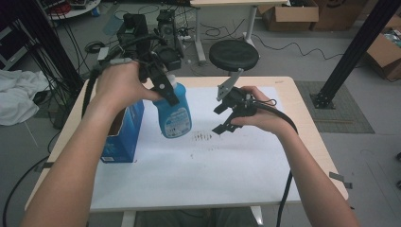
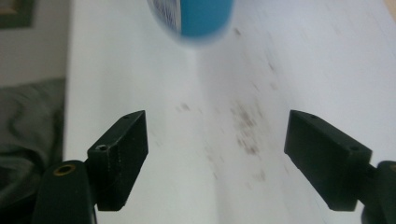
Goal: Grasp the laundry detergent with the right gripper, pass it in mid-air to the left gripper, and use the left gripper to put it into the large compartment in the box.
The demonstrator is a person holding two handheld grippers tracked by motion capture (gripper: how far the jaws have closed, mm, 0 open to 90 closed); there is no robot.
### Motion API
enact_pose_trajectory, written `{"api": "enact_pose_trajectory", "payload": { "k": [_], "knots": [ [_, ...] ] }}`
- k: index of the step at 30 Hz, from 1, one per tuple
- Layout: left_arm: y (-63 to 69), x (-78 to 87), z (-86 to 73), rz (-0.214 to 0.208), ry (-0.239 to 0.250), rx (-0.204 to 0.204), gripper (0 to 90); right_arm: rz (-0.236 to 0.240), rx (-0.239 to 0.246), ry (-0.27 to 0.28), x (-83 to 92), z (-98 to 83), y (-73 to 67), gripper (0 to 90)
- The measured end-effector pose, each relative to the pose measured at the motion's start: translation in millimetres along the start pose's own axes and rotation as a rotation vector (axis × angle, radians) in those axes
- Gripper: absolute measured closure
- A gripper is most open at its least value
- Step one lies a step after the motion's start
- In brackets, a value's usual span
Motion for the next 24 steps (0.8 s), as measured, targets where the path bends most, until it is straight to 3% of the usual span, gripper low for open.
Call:
{"api": "enact_pose_trajectory", "payload": {
  "k": [3,9,10,13,18,24],
  "knots": [
    [-17.8,14.0,-9.1,0.036,-0.007,0.117,38.3,-0.025,-0.03,-0.072,4.7,-18.6,6.8,22.5],
    [-54.9,41.2,-34.6,0.099,0.016,0.407,38.3,-0.081,-0.067,-0.261,15.2,-59.8,18.3,21.8],
    [-57.6,43.0,-37.1,0.103,0.018,0.427,38.4,-0.092,-0.067,-0.283,17.6,-66.2,20.8,21.9],
    [-74.0,52.5,-55.6,0.13,-0.001,0.56,38.3,-0.111,-0.081,-0.325,23.4,-79.1,24.7,21.9],
    [-94.1,58.0,-82.6,0.189,-0.044,0.697,38.4,-0.119,-0.099,-0.38,33.4,-97.4,27.6,22.4],
    [-109.7,56.1,-110.4,0.218,-0.09,0.834,38.4,-0.126,-0.117,-0.381,44.5,-108.1,29.8,22.6]
  ]
}}
Point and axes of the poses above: each handheld gripper's, and its own axes: x roughly backward along the jaws, z roughly out of its top, y roughly to its right, the point moved 10 cm from there along -x, roughly forward along the jaws, and after that the axes turned 4 degrees about -y, right-handed, at the moved point
